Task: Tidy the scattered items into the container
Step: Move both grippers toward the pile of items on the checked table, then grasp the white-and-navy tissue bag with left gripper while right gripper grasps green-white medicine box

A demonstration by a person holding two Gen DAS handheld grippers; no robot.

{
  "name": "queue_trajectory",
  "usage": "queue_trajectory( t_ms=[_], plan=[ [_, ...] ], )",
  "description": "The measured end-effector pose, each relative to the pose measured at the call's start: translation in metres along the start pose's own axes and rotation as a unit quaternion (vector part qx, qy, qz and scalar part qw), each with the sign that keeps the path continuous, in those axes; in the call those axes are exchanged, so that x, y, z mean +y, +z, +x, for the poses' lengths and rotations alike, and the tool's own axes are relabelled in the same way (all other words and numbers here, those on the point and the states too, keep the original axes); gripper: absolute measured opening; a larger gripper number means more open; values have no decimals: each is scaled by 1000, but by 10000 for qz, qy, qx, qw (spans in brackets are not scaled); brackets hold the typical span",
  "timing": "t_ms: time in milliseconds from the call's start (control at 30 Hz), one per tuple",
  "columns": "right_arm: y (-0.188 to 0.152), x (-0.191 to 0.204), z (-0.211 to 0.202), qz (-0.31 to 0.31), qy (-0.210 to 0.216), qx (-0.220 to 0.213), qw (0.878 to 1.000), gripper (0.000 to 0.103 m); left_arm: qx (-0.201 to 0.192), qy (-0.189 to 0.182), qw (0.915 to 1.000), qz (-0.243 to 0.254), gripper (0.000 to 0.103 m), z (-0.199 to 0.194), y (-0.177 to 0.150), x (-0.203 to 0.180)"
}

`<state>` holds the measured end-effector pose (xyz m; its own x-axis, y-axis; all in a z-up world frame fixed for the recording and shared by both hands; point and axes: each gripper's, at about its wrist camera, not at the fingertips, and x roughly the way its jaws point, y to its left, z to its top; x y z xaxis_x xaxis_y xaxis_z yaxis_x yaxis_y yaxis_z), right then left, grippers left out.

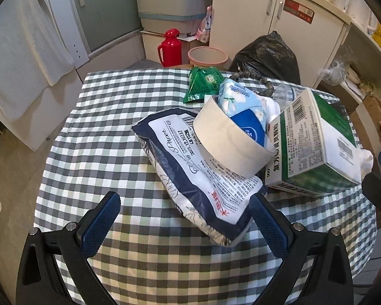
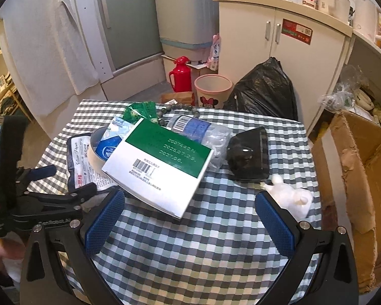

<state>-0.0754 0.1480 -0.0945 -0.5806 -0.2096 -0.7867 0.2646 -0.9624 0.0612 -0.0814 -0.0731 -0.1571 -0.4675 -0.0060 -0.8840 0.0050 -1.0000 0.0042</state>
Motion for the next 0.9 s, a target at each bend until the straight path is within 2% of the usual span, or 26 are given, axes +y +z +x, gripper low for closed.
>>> queue_trajectory(
  t_ms=[300, 500, 767, 867, 900],
  plan=[
    [3, -1, 17, 65, 95, 107, 9999, 103, 129, -197, 9997, -102, 103, 21, 4, 1],
    [3, -1, 25, 118, 160, 162, 9997, 103, 280, -753, 9962, -338, 103, 44, 8, -3],
    [4, 4, 30, 123, 355, 183, 9991, 103, 48, -795, 9964, -296, 103, 48, 8, -5],
    [5, 10, 31, 90, 420, 185, 9989, 103, -38, -837, 9962, -249, 97, 45, 7, -6],
    [6, 13, 31, 90, 443, 174, 9988, 103, -60, -869, 9959, -245, 92, 45, 7, -6]
  ],
)
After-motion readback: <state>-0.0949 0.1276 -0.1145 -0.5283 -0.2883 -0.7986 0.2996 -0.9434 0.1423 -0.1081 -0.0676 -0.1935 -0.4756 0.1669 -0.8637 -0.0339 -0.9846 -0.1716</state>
